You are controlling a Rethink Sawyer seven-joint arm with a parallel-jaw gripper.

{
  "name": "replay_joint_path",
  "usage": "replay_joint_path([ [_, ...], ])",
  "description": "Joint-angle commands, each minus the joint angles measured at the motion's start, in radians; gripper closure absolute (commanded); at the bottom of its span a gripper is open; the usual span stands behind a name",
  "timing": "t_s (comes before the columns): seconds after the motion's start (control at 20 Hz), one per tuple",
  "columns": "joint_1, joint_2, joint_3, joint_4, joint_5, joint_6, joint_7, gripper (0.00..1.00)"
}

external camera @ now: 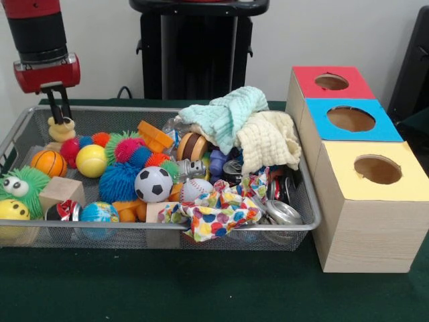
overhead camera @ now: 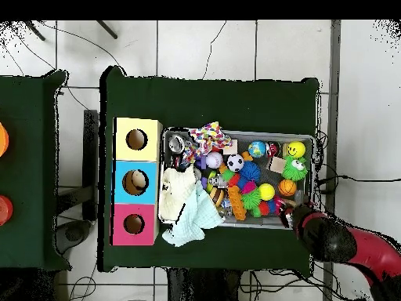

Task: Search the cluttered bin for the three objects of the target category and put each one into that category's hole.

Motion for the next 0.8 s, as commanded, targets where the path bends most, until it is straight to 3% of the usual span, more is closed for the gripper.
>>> replay_joint_path([
  [0.05, 0.015, -0.025, 0.049, 0.052, 0.032, 0.100, -0.014, 1.00],
  [0.55, 0.029, -0.165, 0.049, 0.185, 0.074, 0.047, 0.067, 1.00],
  [0.8, 0.045, -0.290, 0.037, 0.296, 0.112, -0.009, 0.131, 1.00],
])
